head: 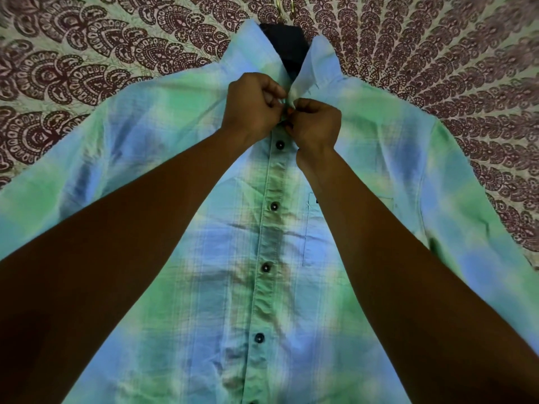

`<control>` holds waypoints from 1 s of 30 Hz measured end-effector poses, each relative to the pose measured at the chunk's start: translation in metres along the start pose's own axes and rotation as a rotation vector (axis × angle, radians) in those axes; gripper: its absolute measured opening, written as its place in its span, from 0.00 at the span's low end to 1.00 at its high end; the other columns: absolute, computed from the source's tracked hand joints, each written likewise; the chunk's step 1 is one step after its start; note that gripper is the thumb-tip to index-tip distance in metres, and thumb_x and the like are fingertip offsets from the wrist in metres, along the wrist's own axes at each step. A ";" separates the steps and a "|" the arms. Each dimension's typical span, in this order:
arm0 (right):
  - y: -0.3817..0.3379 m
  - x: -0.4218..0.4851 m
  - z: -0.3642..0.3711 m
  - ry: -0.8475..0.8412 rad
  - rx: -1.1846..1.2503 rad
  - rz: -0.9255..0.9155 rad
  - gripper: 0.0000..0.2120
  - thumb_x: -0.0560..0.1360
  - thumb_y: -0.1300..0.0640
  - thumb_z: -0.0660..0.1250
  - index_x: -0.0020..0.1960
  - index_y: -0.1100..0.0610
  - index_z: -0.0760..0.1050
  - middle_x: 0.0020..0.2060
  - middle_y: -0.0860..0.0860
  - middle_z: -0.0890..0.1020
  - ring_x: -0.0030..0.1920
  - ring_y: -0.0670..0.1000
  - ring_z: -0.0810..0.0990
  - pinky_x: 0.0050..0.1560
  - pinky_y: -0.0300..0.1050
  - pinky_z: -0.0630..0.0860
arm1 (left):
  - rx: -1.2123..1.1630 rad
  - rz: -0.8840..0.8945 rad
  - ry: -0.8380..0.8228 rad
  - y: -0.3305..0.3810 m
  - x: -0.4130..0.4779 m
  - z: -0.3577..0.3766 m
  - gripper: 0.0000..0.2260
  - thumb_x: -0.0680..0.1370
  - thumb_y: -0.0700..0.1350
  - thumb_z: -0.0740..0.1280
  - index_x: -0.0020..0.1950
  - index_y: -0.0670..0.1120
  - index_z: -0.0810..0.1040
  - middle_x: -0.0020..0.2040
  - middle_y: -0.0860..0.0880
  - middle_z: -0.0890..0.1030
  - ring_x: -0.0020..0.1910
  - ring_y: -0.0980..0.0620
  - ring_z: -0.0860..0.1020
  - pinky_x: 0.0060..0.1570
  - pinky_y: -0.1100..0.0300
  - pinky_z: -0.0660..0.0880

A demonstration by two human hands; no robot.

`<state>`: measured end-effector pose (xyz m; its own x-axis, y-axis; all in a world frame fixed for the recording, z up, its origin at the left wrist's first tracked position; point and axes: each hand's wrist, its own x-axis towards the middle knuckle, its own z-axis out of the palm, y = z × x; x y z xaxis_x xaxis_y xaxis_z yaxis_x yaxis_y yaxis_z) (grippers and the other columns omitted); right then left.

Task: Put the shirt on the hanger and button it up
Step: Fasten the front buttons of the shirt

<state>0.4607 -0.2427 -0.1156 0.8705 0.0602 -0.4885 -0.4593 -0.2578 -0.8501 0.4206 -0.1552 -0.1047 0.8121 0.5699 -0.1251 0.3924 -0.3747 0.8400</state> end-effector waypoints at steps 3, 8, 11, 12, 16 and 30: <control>-0.001 0.002 -0.005 -0.049 0.009 -0.020 0.15 0.67 0.71 0.68 0.29 0.55 0.74 0.32 0.55 0.79 0.38 0.55 0.78 0.44 0.51 0.78 | -0.030 -0.057 0.029 0.002 -0.001 0.002 0.07 0.70 0.35 0.68 0.47 0.39 0.81 0.30 0.56 0.73 0.29 0.67 0.74 0.36 0.79 0.70; 0.001 0.000 -0.011 -0.109 0.033 -0.041 0.13 0.70 0.71 0.68 0.31 0.57 0.75 0.32 0.54 0.78 0.39 0.54 0.77 0.46 0.47 0.77 | -0.153 -0.216 -0.022 0.004 0.002 0.003 0.06 0.66 0.34 0.72 0.39 0.43 0.80 0.37 0.47 0.79 0.41 0.48 0.81 0.48 0.54 0.80; 0.003 0.002 -0.011 -0.114 0.003 -0.050 0.12 0.70 0.70 0.69 0.33 0.56 0.76 0.34 0.53 0.79 0.42 0.54 0.79 0.52 0.49 0.79 | -0.214 -0.325 -0.041 0.004 0.003 -0.001 0.11 0.58 0.38 0.74 0.34 0.49 0.75 0.40 0.43 0.80 0.44 0.41 0.81 0.46 0.47 0.80; 0.003 0.002 -0.011 -0.114 -0.017 -0.063 0.13 0.70 0.70 0.69 0.33 0.55 0.76 0.36 0.54 0.80 0.44 0.54 0.80 0.54 0.51 0.79 | -0.243 -0.345 -0.041 0.004 0.003 -0.002 0.13 0.56 0.39 0.73 0.34 0.49 0.73 0.41 0.41 0.79 0.44 0.40 0.81 0.46 0.46 0.80; 0.004 0.003 -0.011 -0.143 -0.156 -0.189 0.11 0.70 0.67 0.64 0.38 0.53 0.79 0.38 0.53 0.81 0.44 0.53 0.80 0.53 0.49 0.78 | -0.317 -0.374 -0.046 -0.001 0.004 -0.002 0.16 0.62 0.34 0.75 0.36 0.47 0.69 0.41 0.38 0.77 0.45 0.37 0.81 0.46 0.43 0.80; -0.007 0.011 -0.017 -0.239 -0.133 -0.132 0.10 0.65 0.69 0.74 0.31 0.60 0.75 0.30 0.57 0.79 0.33 0.55 0.80 0.40 0.49 0.81 | -0.132 -0.258 -0.101 0.002 0.013 -0.004 0.15 0.67 0.47 0.77 0.29 0.42 0.74 0.28 0.45 0.76 0.27 0.50 0.77 0.38 0.54 0.79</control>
<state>0.4769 -0.2570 -0.1120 0.8476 0.3227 -0.4213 -0.3039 -0.3557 -0.8838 0.4299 -0.1459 -0.1019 0.7346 0.5555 -0.3895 0.5369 -0.1249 0.8344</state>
